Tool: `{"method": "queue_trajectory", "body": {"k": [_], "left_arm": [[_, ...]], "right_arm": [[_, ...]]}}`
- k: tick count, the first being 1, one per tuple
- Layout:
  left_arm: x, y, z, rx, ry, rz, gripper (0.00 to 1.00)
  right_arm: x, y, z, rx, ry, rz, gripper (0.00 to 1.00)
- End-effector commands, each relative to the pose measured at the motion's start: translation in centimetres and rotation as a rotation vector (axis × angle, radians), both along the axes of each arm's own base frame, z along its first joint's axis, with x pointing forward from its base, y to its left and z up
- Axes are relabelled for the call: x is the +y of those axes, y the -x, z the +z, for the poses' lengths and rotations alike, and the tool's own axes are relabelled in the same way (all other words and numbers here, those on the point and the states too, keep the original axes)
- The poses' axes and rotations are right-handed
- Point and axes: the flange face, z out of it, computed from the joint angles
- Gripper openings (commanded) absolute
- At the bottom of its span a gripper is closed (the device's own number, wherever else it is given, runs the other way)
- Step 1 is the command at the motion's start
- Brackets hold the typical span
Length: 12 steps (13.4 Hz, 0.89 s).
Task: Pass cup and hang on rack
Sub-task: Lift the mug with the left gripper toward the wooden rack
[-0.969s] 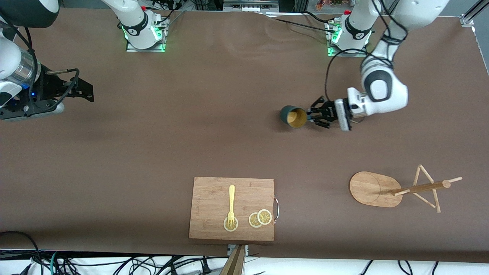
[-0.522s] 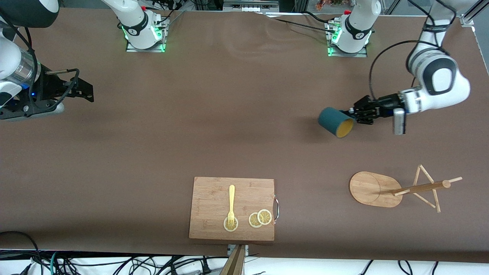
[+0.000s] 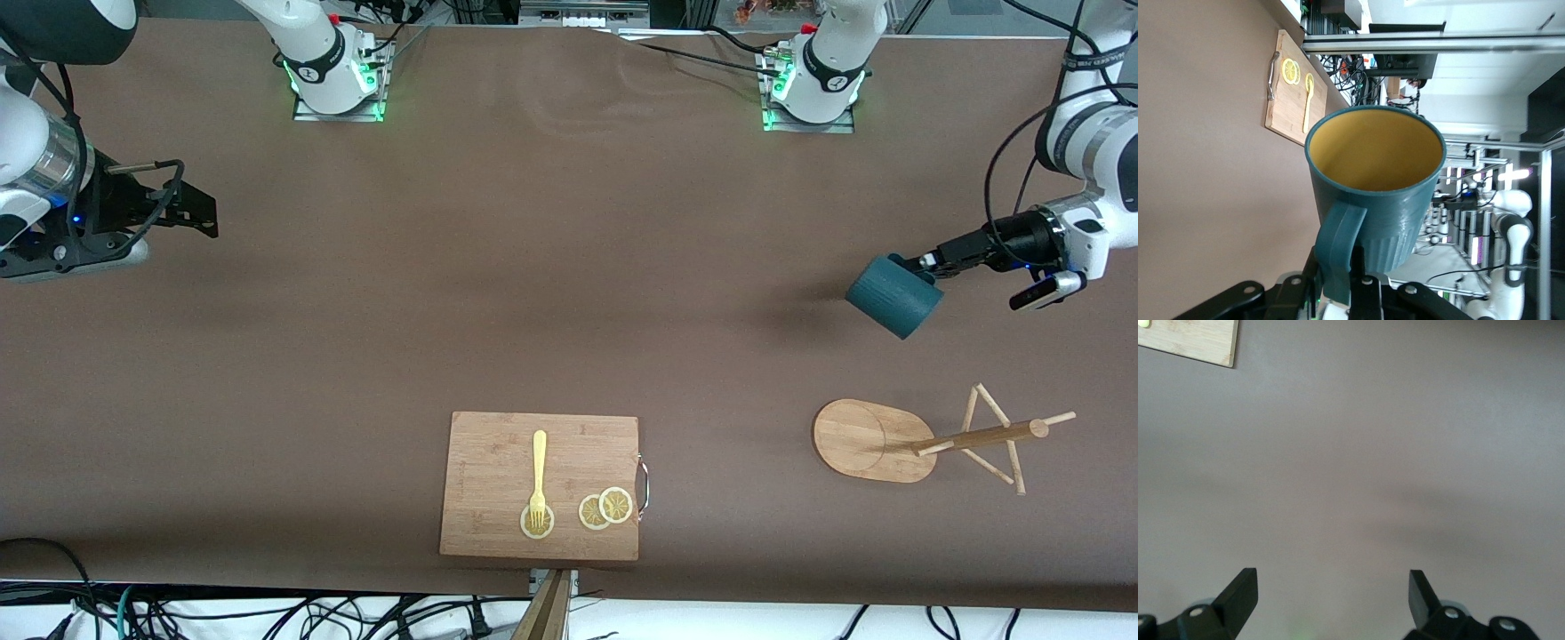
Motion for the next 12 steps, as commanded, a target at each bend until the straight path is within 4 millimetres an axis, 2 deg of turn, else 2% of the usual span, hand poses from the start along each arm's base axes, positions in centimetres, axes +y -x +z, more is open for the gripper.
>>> {"method": "queue_trajectory", "body": {"k": [1,3,7,9,12], "left_arm": [[1.7,-1.9,-4.1,0.037,0.119,0.001,0.0],[2.1,-2.7,-5.3,0.035,0.215,0.039,0.0],[2.9,-4.6,-4.9,0.007,0.28,0.063,0.0],[3.1,-5.0,-5.5,-0.003,0.33,0.076,0.0],[5.8,-6.4,-6.2,-0.046,0.367,0.067,0.0]], "right_arm": [[-0.3,0.4,0.3,-0.013,0.003,0.006,1.0],[-0.2,0.4,0.3,-0.013,0.001,0.008,1.0],[-0.1,0.4,0.3,-0.012,-0.001,0.009,1.0],[-0.1,0.4,0.3,-0.012,-0.001,0.009,1.0],[-0.1,0.4,0.3,-0.012,-0.001,0.009,1.0]]}}
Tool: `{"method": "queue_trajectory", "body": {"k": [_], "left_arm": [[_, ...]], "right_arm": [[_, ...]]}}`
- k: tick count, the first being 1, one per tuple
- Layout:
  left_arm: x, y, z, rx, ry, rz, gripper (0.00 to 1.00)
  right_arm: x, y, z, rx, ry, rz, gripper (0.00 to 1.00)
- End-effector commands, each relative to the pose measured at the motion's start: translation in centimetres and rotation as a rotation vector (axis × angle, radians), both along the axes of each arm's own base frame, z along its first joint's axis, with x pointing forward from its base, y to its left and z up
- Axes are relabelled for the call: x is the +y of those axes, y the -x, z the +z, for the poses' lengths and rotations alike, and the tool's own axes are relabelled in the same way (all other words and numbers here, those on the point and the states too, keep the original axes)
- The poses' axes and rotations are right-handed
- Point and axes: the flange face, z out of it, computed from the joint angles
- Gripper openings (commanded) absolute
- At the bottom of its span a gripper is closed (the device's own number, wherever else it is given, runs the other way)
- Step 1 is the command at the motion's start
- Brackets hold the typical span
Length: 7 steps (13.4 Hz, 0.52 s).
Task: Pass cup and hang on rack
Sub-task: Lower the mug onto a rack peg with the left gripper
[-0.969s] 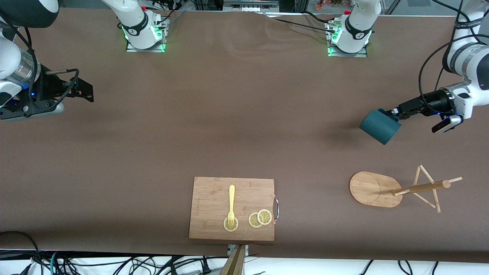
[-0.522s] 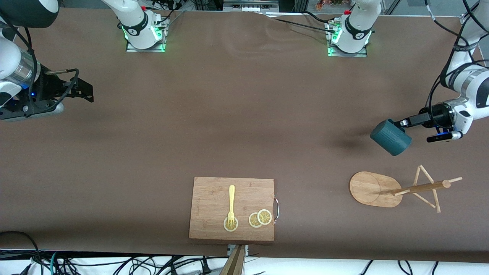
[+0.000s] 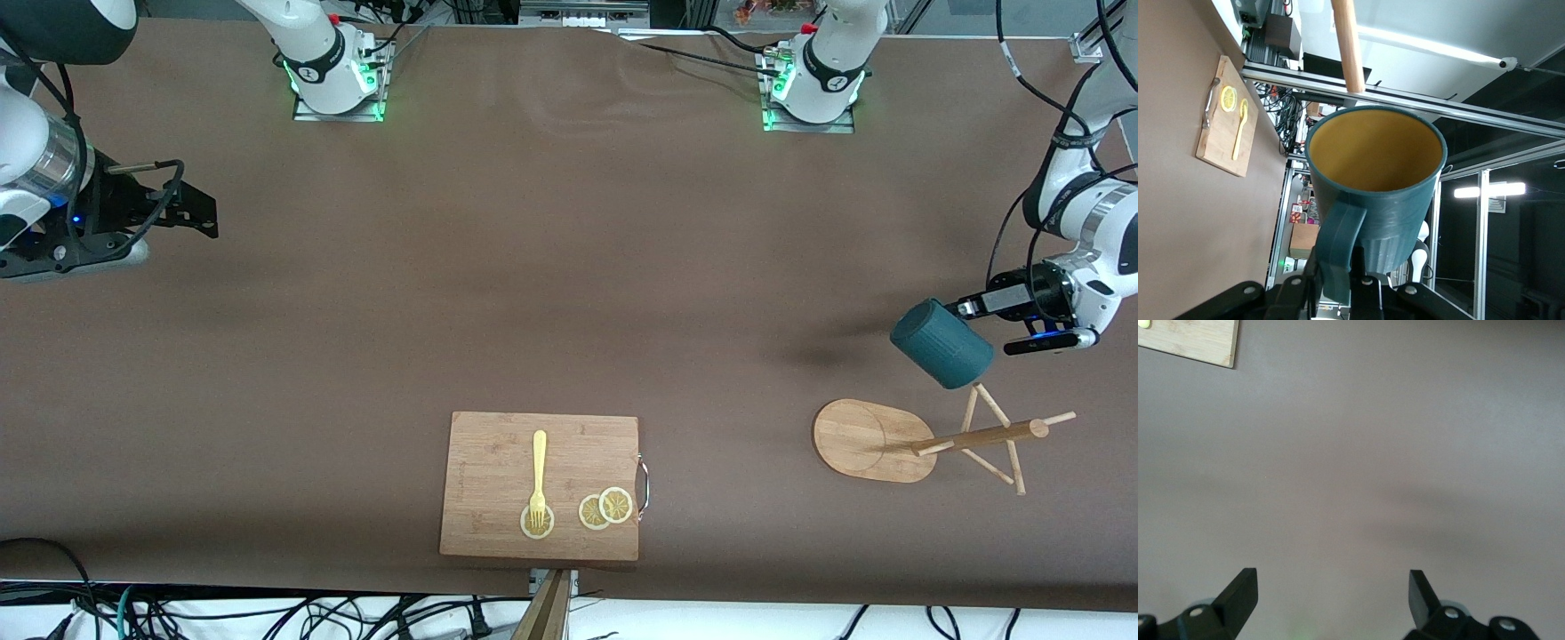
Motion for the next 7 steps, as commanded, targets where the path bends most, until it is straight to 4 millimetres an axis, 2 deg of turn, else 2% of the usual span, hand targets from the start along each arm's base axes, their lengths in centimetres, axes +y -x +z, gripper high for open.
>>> {"method": "queue_trajectory", "body": {"k": [1,3,5,7], "left_arm": [[2.5,-1.6,-0.6,-0.041,0.06,-0.004,0.0],[3.0,-1.4,-1.7,-0.035,0.076,0.006,0.0],[3.1,-1.2,-3.7,-0.025,0.113,0.033,0.0],[3.8,-1.8,-4.7,-0.041,0.135,0.033,0.0]], "right_arm": [[-0.1,0.4,0.3,-0.011,0.0,0.009,1.0],[-0.1,0.4,0.3,-0.011,0.0,0.009,1.0],[-0.1,0.4,0.4,-0.013,-0.002,0.009,1.0],[-0.1,0.4,0.4,-0.013,-0.002,0.009,1.0]]}}
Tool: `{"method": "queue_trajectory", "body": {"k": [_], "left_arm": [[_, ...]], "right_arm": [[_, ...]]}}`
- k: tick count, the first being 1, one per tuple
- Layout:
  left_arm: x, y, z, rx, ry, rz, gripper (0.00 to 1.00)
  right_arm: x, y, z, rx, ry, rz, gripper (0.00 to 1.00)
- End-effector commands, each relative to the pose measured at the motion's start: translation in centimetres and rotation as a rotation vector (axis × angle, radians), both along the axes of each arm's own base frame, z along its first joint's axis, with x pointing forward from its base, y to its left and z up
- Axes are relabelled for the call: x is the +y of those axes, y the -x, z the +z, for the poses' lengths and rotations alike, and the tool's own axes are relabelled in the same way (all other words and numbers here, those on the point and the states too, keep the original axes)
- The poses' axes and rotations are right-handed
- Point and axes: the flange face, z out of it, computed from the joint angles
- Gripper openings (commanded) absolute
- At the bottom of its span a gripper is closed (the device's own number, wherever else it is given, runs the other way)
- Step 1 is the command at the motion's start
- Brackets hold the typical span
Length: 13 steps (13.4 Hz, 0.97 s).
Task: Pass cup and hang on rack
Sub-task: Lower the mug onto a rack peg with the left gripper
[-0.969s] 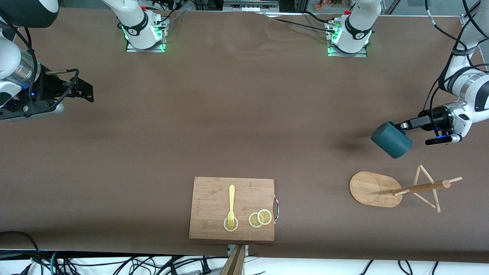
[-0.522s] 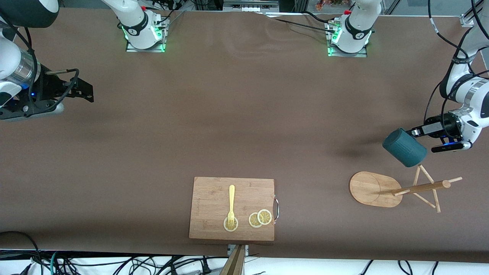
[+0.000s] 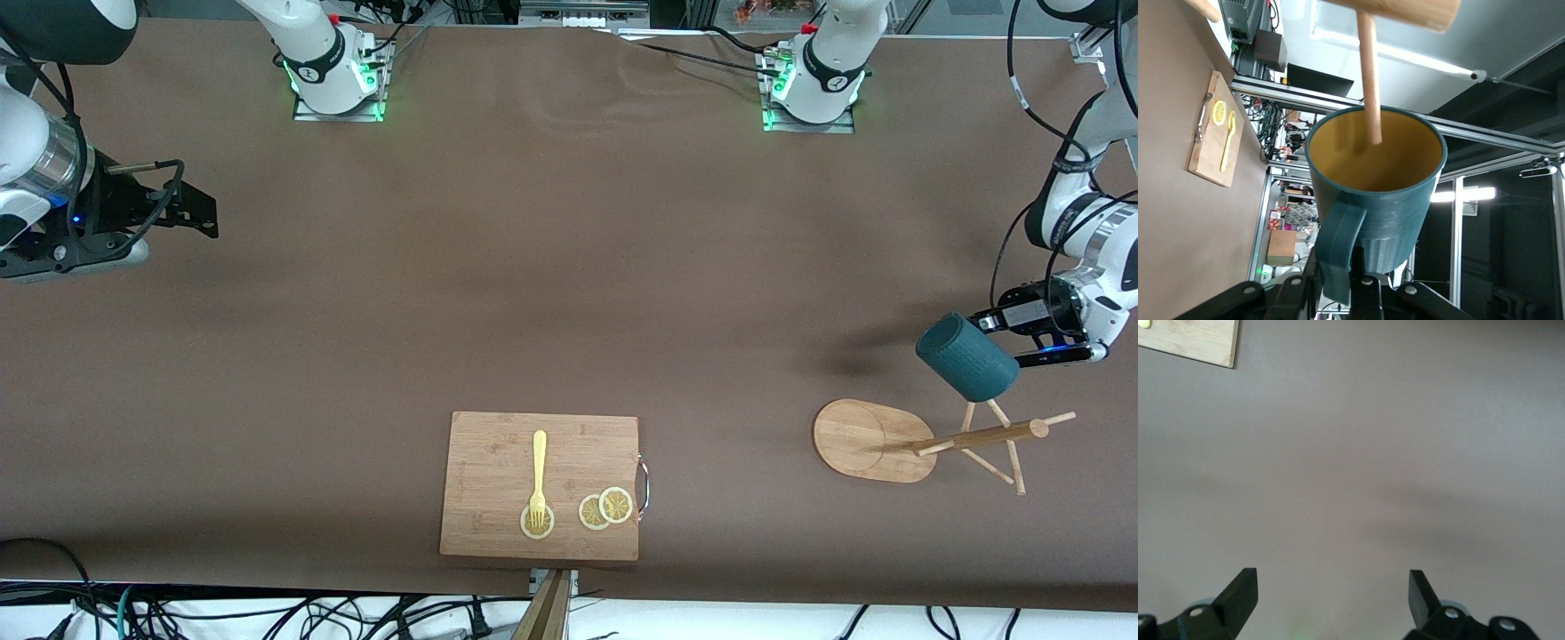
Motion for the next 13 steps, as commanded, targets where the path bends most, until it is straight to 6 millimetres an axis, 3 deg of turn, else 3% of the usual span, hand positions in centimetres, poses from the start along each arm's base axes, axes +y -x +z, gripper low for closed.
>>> {"method": "queue_trajectory", "body": {"k": [1,12,13], "left_arm": [[1.1,-1.3,-1.3,-0.037,0.049,0.005,0.0],[1.1,-1.0,-6.3,-0.002,0.148,0.083,0.02],[1.2,-1.2,-6.2,-0.021,0.137,0.087,0.2]], "right_arm": [[-0.1,0.4,0.3,-0.011,-0.002,0.009,1.0],[-0.1,0.4,0.3,-0.011,-0.002,0.009,1.0],[-0.1,0.4,0.3,-0.011,-0.002,0.009,1.0]]}}
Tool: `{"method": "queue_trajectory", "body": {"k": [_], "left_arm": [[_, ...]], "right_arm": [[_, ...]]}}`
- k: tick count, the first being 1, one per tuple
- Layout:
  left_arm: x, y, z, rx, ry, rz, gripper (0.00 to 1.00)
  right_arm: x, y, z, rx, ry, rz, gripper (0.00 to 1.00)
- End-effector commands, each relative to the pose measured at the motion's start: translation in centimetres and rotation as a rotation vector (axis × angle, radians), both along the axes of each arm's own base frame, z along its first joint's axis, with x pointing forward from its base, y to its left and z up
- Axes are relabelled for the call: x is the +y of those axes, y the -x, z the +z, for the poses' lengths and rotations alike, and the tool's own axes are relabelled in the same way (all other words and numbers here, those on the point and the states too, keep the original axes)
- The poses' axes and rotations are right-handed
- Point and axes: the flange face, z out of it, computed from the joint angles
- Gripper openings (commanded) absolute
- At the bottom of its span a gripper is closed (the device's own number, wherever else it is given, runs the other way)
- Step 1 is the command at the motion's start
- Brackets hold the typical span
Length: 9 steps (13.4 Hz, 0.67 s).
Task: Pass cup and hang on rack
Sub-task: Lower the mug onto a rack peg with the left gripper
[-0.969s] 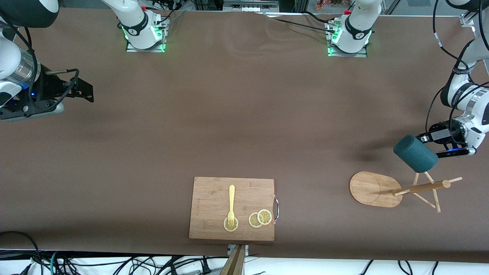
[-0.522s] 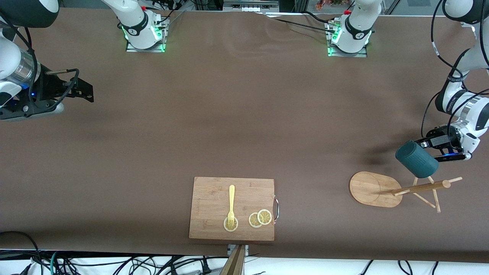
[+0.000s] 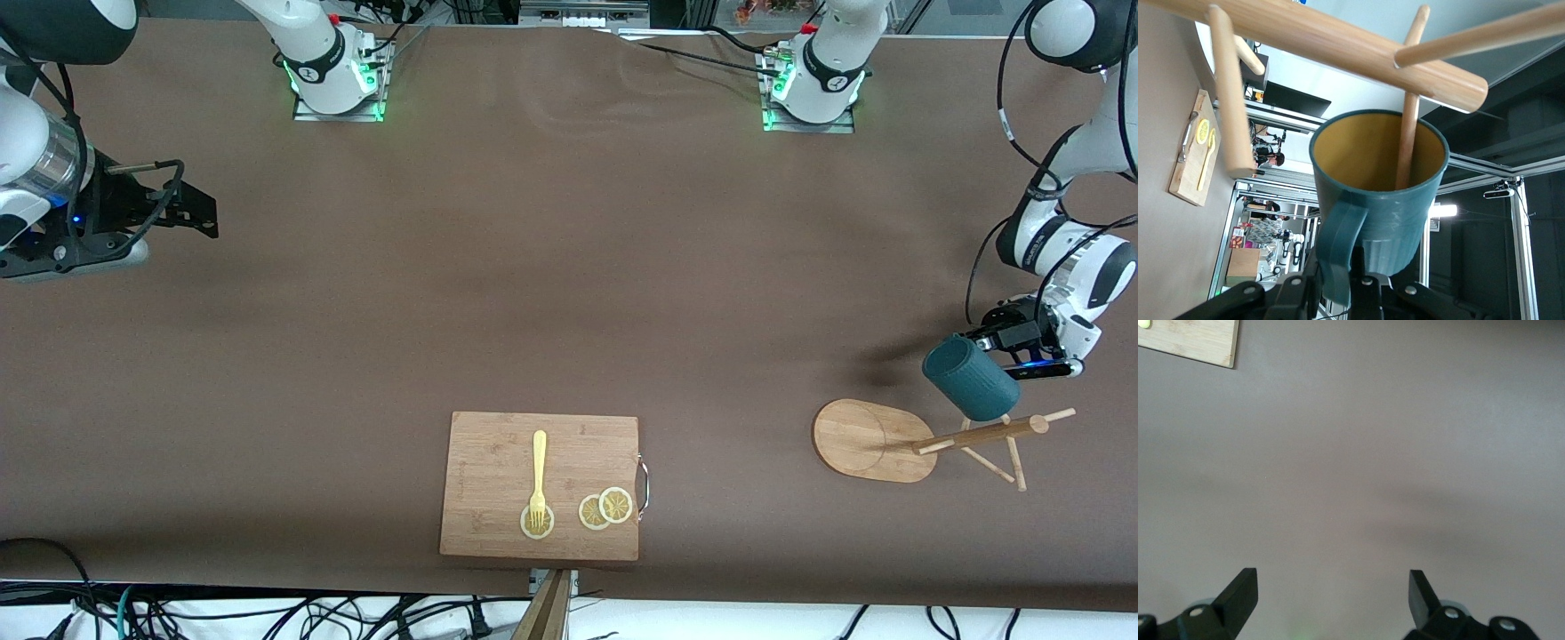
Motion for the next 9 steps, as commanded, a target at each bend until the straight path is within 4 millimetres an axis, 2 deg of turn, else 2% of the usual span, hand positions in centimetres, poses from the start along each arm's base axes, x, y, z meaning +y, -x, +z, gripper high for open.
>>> {"method": "queue_trajectory", "body": {"k": [1,2,5,9], "left_arm": [[0.5,-0.5,-0.8,-0.069,-0.006,0.034,0.51],[0.6,-0.4,-0.8,-0.128,-0.037,0.052,1.0],[0.5,0.2,-0.5,-0.137,-0.081,-0.009,1.0],[1.9,2.3,-0.1,-0.112,-0.168,-0.12,1.0]], "right_arm": [[-0.2,0.4,0.4,-0.012,-0.002,0.007,1.0],[-0.1,0.4,0.3,-0.011,-0.002,0.009,1.0],[-0.1,0.4,0.3,-0.011,-0.002,0.009,1.0],[-0.2,0.4,0.3,-0.011,-0.002,0.007,1.0]]}}
